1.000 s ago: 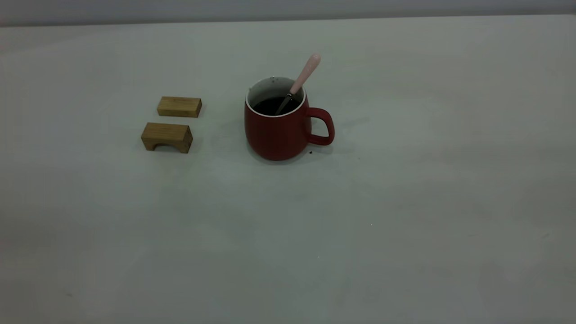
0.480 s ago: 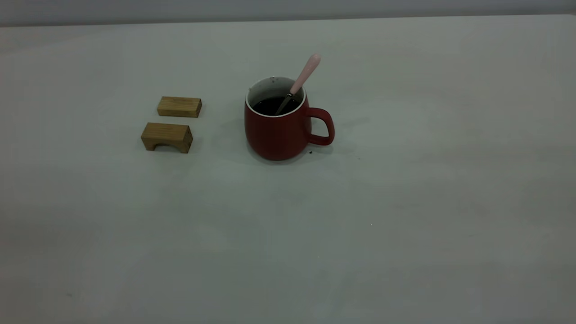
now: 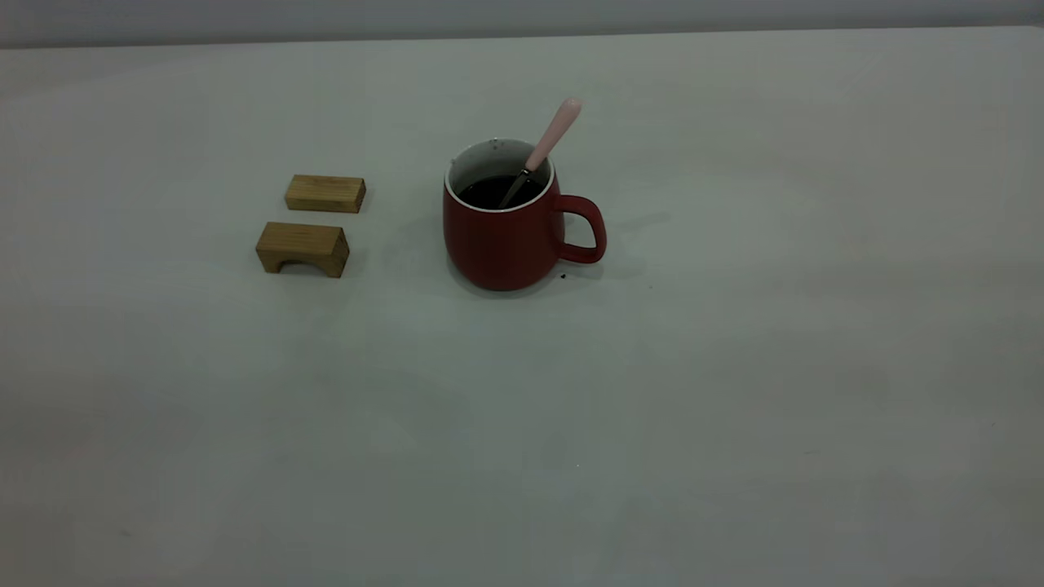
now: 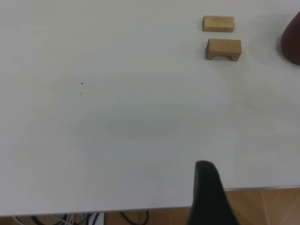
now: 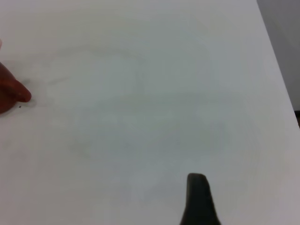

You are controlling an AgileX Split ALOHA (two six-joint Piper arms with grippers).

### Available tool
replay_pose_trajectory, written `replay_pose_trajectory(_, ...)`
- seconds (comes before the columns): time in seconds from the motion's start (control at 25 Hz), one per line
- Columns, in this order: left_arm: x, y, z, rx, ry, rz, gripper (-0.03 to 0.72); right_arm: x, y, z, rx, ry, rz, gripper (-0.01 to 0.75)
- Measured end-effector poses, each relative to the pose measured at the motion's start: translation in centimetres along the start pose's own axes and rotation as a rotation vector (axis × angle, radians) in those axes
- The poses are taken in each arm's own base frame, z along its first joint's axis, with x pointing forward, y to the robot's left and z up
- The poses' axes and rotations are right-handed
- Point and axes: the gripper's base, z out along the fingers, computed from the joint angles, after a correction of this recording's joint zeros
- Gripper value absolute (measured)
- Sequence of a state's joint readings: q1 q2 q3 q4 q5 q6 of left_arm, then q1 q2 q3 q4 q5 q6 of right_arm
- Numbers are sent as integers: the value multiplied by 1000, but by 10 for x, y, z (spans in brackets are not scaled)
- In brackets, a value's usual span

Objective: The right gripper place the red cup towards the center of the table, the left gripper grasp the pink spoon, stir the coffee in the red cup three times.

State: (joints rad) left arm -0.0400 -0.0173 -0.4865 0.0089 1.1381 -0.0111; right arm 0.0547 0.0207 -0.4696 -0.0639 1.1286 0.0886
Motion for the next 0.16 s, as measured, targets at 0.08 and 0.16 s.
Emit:
replay_pose_trajectory(0.08, 0, 0, 0, 0, 0, 0, 543, 0, 0, 0, 0, 0, 0, 582)
replay_pose_trajectory(0.16, 0, 0, 0, 0, 0, 0, 543, 0, 0, 0, 0, 0, 0, 582)
